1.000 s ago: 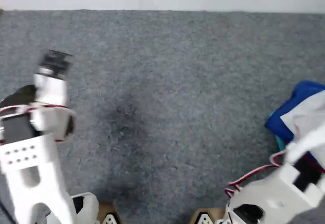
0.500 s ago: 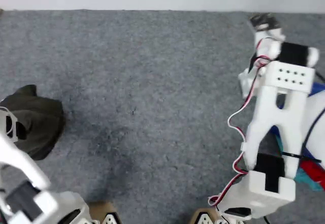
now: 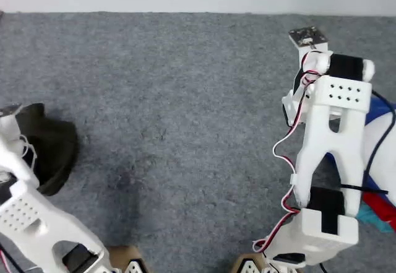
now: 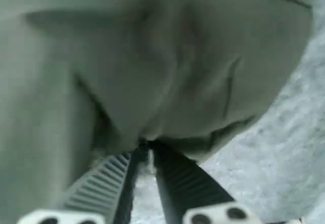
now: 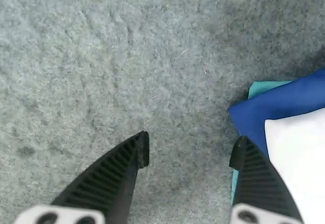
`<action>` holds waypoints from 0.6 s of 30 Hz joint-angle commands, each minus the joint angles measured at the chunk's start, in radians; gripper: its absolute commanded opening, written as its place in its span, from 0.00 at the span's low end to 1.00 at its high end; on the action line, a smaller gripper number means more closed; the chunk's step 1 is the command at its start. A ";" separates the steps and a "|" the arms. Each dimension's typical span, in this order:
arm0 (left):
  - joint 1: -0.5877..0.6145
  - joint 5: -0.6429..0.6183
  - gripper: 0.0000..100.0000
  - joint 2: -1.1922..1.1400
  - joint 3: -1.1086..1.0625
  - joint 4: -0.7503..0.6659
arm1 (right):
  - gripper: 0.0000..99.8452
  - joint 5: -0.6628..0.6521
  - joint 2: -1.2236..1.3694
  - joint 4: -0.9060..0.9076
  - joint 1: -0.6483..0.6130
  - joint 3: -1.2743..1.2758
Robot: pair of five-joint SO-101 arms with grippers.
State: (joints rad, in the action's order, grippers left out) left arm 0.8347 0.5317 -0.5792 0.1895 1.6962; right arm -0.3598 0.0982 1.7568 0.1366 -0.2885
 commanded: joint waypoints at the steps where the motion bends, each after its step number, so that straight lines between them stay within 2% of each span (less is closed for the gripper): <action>1: -0.054 -0.051 0.01 0.029 0.094 0.064 | 0.26 -0.003 -0.038 0.039 -0.008 -0.002; 9: -0.245 -0.058 0.01 0.373 0.065 0.064 | 0.26 -0.002 -0.038 0.038 -0.008 0.066; 13: -0.414 -0.058 0.01 0.617 -0.110 0.064 | 0.26 -0.002 -0.038 0.038 -0.005 0.087; 18: -0.680 -0.058 0.01 0.896 -0.314 0.063 | 0.26 -0.006 -0.038 0.038 -0.002 0.087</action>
State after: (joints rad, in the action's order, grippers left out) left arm 0.3069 0.4856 0.1358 -0.0499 1.7238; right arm -0.3598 0.0982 1.7568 0.1335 -0.1949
